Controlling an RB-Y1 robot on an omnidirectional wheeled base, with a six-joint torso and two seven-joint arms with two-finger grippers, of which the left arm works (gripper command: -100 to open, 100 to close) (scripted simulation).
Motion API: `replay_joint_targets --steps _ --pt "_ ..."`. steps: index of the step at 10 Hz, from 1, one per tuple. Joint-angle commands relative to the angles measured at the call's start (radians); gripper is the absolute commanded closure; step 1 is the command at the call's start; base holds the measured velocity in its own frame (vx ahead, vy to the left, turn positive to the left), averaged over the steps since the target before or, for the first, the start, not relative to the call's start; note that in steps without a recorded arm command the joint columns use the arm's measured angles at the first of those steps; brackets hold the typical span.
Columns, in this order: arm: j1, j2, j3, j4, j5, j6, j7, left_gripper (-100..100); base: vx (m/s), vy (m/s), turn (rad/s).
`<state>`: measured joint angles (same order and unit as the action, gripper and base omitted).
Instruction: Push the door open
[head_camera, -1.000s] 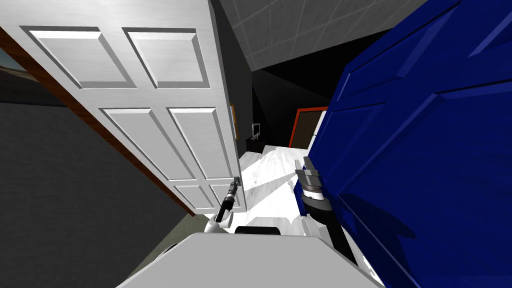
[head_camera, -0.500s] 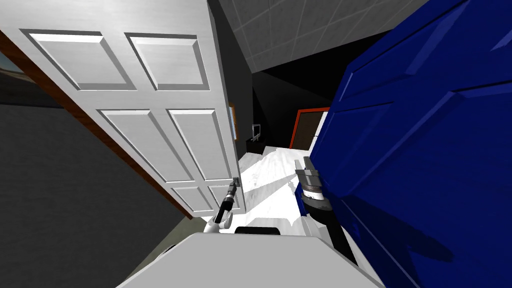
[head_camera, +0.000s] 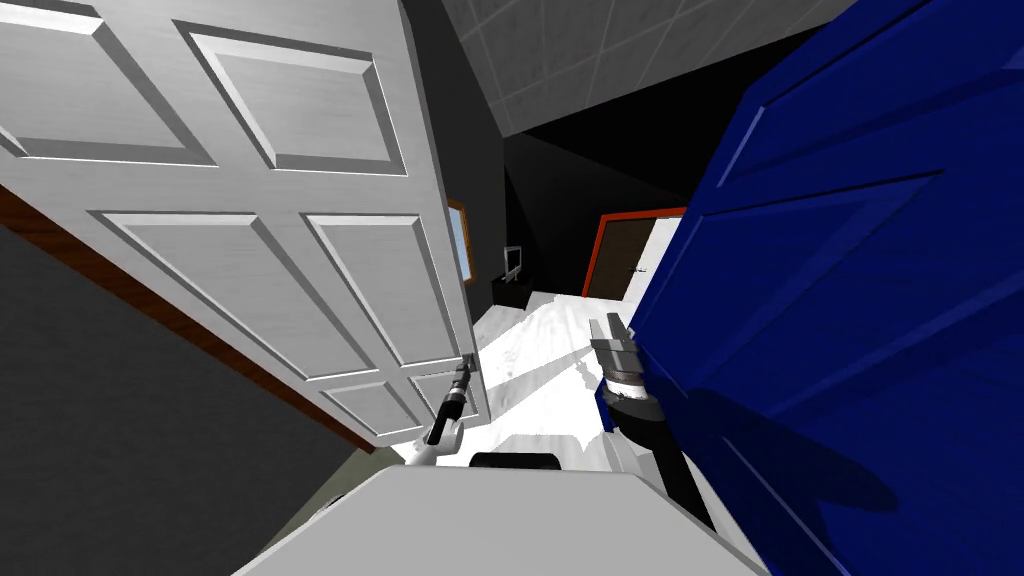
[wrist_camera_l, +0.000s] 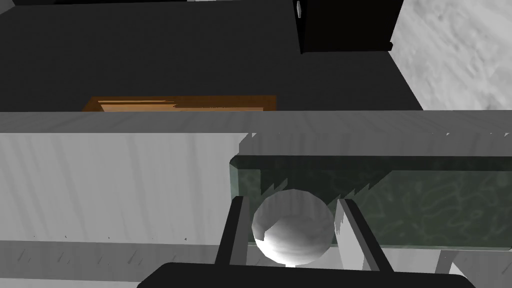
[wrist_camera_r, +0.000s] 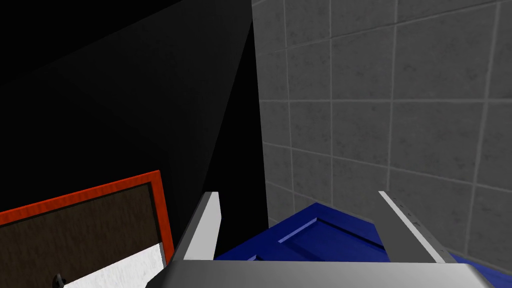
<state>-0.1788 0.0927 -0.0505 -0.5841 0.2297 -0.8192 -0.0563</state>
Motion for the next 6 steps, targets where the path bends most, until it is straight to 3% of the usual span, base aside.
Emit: replay_joint_targets --steps 1,6 --pt "-0.011 0.01 0.009 0.028 0.004 -0.02 0.004 100 0.038 -0.015 0.005" --pt "-0.011 0.024 0.064 0.036 0.035 -0.02 -0.013 100 0.174 -0.055 0.057"
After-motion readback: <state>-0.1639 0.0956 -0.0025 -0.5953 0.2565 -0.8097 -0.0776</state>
